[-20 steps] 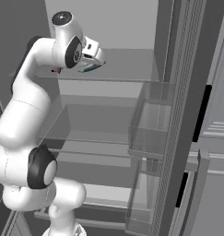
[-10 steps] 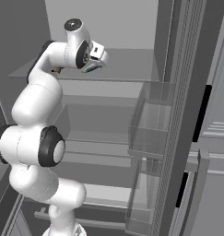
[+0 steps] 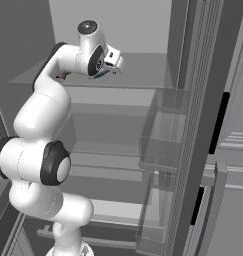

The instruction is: Place one garlic and one fish in each tupperware on the nearby counter, to pack two identical lunches.

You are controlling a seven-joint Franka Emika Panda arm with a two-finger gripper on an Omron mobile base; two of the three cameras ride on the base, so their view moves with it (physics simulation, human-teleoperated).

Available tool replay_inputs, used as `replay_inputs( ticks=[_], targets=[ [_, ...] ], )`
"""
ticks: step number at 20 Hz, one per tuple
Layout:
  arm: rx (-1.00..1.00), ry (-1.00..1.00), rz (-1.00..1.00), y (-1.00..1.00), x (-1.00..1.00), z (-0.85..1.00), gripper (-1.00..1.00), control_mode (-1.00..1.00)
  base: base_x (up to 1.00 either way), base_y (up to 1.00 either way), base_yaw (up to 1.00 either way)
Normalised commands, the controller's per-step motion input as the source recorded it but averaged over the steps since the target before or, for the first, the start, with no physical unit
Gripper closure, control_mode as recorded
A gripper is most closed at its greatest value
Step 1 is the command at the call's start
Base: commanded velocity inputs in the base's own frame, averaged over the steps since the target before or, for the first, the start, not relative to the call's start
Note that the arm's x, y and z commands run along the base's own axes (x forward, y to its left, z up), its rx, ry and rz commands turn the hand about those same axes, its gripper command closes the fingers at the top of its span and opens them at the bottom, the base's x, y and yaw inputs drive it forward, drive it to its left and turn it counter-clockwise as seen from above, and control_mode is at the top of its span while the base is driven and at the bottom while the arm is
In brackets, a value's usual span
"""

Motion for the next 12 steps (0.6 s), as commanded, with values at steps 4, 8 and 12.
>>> replay_inputs(
  ticks=[4, 8, 12],
  targets=[
    [0.0, 0.0, 0.0, 0.4, 0.0, -0.04, -1.0, -1.0, 0.0, 0.0, 0.0],
    [0.0, 0.02, 0.0, 0.01, 0.0, -0.24, -1.0, -1.0, 0.0, 0.0, 0.0],
    [0.0, 0.0, 0.0, 0.0, 0.0, -0.34, -1.0, -1.0, 0.0, 0.0, 0.0]
  ],
)
